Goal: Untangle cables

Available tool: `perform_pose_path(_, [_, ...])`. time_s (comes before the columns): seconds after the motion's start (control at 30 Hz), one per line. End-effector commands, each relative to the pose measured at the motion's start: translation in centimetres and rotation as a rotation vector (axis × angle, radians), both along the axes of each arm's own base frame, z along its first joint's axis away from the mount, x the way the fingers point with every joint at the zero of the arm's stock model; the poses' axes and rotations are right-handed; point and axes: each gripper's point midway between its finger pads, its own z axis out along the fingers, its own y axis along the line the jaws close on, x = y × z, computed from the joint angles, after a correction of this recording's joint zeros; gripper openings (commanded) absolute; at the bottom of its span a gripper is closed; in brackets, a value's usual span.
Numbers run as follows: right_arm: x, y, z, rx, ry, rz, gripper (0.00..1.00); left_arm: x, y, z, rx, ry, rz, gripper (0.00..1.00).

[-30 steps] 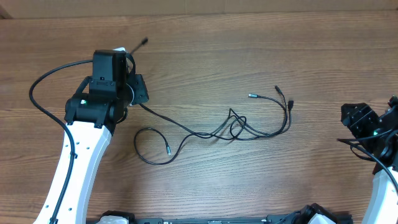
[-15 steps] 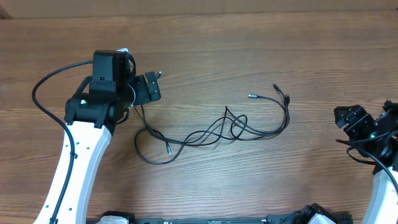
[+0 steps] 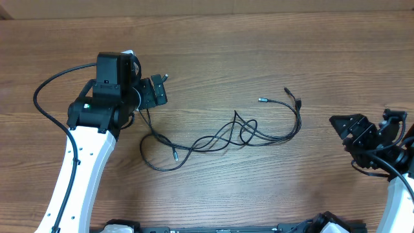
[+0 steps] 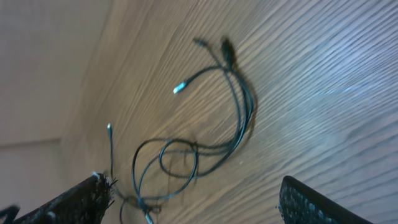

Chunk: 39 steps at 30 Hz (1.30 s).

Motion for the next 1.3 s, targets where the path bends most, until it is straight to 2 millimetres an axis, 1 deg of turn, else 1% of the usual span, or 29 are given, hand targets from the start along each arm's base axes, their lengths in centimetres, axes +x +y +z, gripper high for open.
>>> perform_pose_path(0.0, [0.0, 1.6, 1.6, 0.012, -0.089, 0.110, 0.86, 0.1, -0.1, 0.4, -0.003, -0.011, -0.014, 1.00])
perform_pose_path(0.13, [-0.6, 3.1, 2.2, 0.051, -0.126, 0.189, 0.86, 0.1, -0.1, 0.4, -0.002, -0.010, -0.014, 1.00])
perform_pose_path(0.3, [-0.9, 4.7, 2.2, 0.065, -0.127, 0.262, 0.86, 0.1, -0.1, 0.4, -0.002, -0.010, -0.014, 1.00])
perform_pose_path(0.43, [-1.0, 6.8, 2.3, 0.068, -0.128, 0.351, 0.86, 0.1, -0.1, 0.4, -0.002, -0.011, -0.014, 1.00])
perform_pose_path(0.47, [-1.1, 7.9, 2.3, 0.072, -0.127, 0.394, 0.86, 0.1, -0.1, 0.4, -0.002, -0.011, -0.014, 1.00])
perform_pose_path(0.5, [-1.2, 8.4, 2.3, 0.073, -0.126, 0.420, 0.86, 0.1, -0.1, 0.4, -0.002, -0.010, -0.014, 1.00])
perform_pose_path(0.57, [-1.5, 9.7, 2.3, 0.074, -0.126, 0.477, 0.87, 0.1, -0.1, 0.4, -0.002, -0.010, -0.014, 1.00])
perform_pose_path(0.6, [-1.6, 10.3, 2.3, 0.073, -0.129, 0.503, 0.89, 0.1, -0.1, 0.4, -0.003, -0.010, -0.014, 1.00])
perform_pose_path(0.67, [-1.5, 10.8, 2.2, 0.072, -0.120, 0.513, 0.92, 0.1, -0.1, 0.4, -0.002, -0.010, -0.014, 1.00])
perform_pose_path(0.77, [-1.0, 11.3, 2.1, 0.077, -0.087, 0.484, 0.93, 0.1, -0.1, 0.4, -0.003, -0.010, -0.014, 1.00])
perform_pose_path(0.97, [-0.7, 13.8, 2.6, 0.101, -0.092, 0.534, 0.94, 0.1, -0.1, 0.4, -0.002, -0.010, -0.014, 1.00])
perform_pose_path(1.07, [-0.4, 14.4, 1.9, 0.068, -0.040, 0.496, 0.93, 0.1, -0.1, 0.4, -0.002, -0.010, -0.014, 1.00])
perform_pose_path(1.2, [-0.6, 15.1, -0.3, -0.041, 0.088, 0.419, 0.93, 0.1, -0.1, 0.4, -0.002, -0.011, -0.014, 1.00])
perform_pose_path(1.23, [-0.7, 15.4, -0.7, -0.068, 0.105, 0.413, 0.94, 0.1, -0.1, 0.4, -0.002, -0.010, -0.014, 1.00])
perform_pose_path(1.27, [-0.6, 16.2, -1.3, -0.109, 0.118, 0.419, 0.95, 0.1, -0.1, 0.4, -0.002, -0.010, -0.014, 1.00])
